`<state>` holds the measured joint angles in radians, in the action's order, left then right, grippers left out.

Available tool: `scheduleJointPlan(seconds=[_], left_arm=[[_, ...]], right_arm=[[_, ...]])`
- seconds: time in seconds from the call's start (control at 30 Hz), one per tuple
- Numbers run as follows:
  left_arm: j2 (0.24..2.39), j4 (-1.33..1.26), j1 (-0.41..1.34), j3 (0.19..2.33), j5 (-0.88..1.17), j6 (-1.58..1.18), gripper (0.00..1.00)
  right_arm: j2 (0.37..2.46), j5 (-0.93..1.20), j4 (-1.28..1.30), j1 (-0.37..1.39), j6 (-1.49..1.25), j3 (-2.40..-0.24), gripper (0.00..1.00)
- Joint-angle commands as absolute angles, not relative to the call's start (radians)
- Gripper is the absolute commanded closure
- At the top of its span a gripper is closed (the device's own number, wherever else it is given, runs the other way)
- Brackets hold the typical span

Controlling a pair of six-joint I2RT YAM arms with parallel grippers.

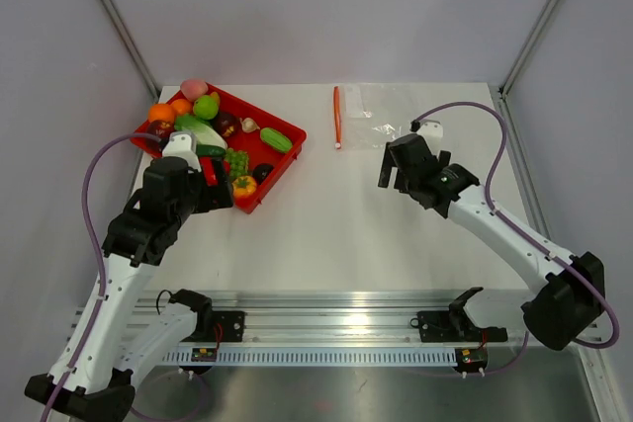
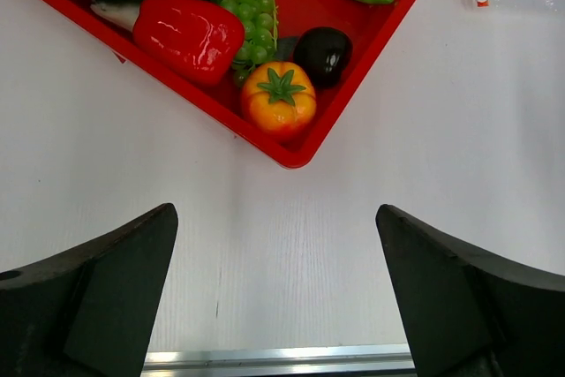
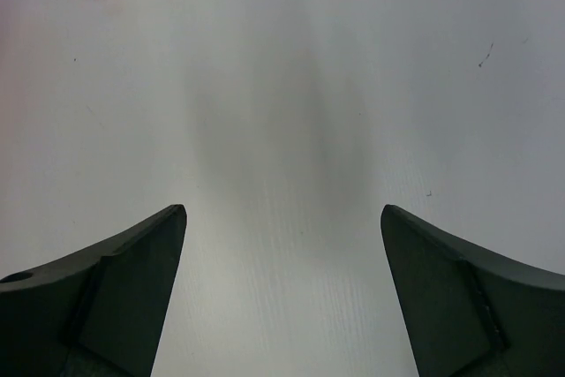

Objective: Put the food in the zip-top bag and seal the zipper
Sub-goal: Pick up the zipper food storage bag at the center of the board.

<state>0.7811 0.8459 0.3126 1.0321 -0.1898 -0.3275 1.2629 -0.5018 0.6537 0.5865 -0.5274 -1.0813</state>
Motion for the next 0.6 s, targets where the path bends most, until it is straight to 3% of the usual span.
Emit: scheduleJointPlan(seconds=[0.0, 0.27, 0.57], left_arm=[[0.784, 0.836, 0.318, 1.075, -0.169, -0.305, 0.01], [0.813, 0.865, 0.318, 1.069, -0.130, -0.319, 0.01], [0.793, 0.905, 0.318, 1.068, -0.058, -0.339, 0.01]], right_arm=[[1.284, -0.480, 0.608, 0.586, -0.518, -1.103, 0.00], [1.550, -0.482, 0.627, 0.588, -0.436, -1.362, 0.00], [2.139, -0.546, 0.764, 0.587, -0.250, -2.091, 0.01]])
